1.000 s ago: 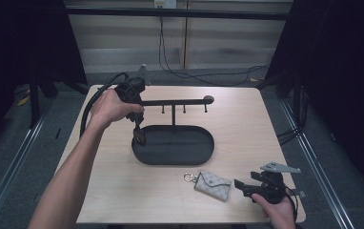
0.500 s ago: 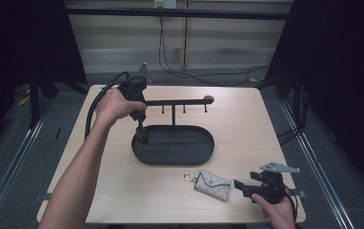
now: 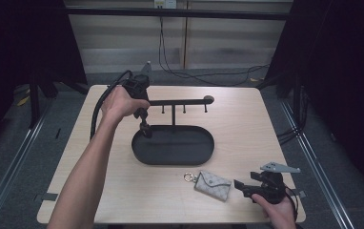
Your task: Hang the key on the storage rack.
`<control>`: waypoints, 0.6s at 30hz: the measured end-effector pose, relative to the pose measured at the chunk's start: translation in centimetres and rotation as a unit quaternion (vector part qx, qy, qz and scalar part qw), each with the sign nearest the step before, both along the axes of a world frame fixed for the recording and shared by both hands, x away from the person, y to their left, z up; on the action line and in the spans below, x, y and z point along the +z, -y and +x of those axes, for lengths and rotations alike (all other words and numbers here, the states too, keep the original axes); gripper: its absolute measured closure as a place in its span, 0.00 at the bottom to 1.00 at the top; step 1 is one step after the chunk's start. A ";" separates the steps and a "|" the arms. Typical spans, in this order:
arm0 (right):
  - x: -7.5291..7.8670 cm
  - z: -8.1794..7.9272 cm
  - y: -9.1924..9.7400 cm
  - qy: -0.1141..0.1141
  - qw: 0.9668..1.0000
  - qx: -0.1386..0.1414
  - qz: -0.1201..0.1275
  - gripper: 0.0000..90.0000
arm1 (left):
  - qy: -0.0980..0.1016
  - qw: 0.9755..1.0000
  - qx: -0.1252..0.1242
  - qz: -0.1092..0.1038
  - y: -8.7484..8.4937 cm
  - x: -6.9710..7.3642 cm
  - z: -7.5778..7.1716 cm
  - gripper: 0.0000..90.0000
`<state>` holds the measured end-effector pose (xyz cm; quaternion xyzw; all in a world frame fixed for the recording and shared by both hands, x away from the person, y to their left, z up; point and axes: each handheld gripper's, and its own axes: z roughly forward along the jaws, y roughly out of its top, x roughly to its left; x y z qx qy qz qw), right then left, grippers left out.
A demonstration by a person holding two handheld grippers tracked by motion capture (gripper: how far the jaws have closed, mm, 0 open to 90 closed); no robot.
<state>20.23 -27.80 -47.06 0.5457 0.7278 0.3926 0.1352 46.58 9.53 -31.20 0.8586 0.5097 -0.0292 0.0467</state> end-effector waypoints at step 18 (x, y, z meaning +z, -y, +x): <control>0.0 0.0 0.0 -0.001 1.000 0.001 -0.002 0.23 | 0.004 1.000 -0.002 -0.005 0.0 -0.4 0.0 0.59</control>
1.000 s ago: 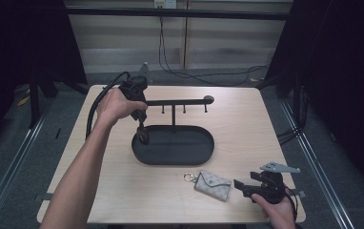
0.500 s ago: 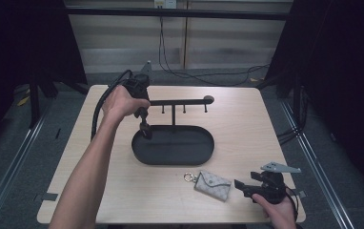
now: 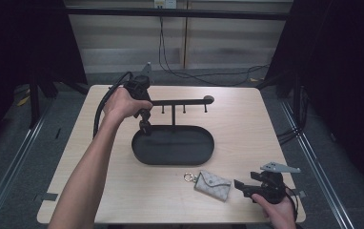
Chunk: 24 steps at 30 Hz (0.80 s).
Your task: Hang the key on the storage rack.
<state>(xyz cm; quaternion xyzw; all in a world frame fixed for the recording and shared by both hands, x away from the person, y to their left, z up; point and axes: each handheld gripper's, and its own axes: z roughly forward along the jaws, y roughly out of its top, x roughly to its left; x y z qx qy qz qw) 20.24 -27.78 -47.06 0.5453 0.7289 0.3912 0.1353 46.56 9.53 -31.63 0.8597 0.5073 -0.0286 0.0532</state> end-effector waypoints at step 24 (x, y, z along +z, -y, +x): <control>-0.1 0.0 -0.1 0.001 1.000 -0.001 -0.005 0.22 | 0.000 0.999 -0.030 -0.038 -2.2 1.0 -1.9 0.27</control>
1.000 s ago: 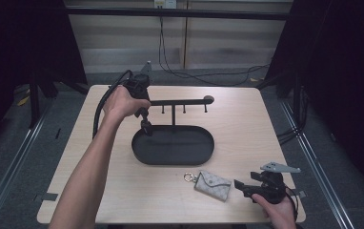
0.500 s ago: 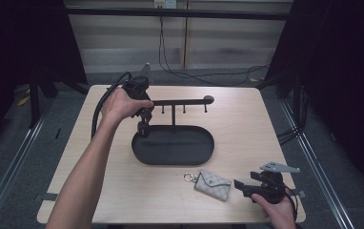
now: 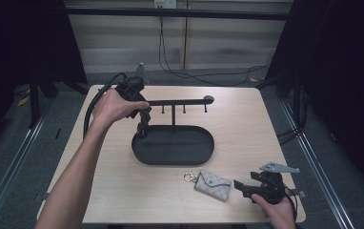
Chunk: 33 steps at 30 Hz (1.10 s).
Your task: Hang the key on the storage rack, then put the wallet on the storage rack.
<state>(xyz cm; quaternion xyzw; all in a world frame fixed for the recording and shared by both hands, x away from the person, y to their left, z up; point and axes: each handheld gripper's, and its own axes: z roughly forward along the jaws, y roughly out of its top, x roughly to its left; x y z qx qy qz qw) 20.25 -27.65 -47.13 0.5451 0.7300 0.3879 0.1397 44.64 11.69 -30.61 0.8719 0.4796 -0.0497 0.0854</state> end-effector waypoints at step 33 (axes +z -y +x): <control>0.0 0.1 0.0 -0.002 1.000 -0.005 0.000 0.21 | 0.076 0.990 -0.106 -0.051 -4.3 -3.1 -6.4 0.21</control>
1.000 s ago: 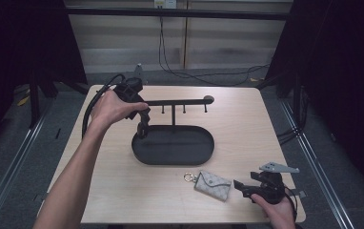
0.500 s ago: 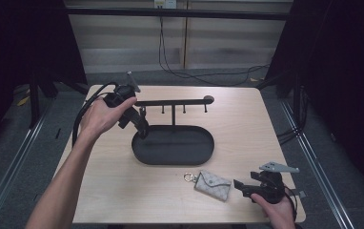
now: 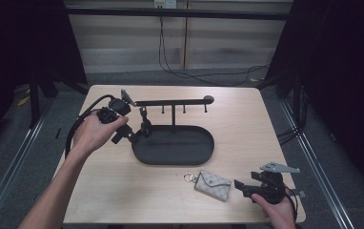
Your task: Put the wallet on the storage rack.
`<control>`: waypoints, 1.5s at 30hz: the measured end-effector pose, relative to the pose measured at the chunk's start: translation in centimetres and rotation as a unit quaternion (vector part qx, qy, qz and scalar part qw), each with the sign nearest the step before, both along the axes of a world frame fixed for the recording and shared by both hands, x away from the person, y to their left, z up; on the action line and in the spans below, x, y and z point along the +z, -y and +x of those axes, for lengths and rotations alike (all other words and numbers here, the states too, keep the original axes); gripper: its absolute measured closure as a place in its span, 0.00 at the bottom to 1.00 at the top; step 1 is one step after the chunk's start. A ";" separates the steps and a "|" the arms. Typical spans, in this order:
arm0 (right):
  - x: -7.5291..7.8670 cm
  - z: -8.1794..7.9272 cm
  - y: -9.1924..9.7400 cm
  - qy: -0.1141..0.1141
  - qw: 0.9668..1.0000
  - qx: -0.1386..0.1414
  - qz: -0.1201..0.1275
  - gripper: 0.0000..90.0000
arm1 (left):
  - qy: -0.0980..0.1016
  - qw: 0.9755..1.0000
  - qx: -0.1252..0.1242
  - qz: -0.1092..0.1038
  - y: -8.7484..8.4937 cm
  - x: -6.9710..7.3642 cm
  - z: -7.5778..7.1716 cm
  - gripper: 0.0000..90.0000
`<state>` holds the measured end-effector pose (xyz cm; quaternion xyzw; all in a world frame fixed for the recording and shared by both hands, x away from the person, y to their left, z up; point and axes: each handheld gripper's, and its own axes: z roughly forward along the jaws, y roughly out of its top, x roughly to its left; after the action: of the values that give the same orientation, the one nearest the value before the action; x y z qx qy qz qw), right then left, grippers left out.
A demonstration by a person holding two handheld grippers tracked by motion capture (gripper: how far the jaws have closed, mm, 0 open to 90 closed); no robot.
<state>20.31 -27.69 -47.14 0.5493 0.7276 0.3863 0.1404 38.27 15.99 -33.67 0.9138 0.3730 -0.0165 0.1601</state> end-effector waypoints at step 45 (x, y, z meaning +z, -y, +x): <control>0.0 0.2 -0.1 0.000 1.000 0.000 0.006 0.21 | 0.122 0.971 0.081 -0.189 -8.7 -10.2 -11.7 0.24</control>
<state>20.46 -27.63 -47.13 0.5504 0.7249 0.3908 0.1372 26.59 24.71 -43.83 0.8286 0.4136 0.0376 0.3753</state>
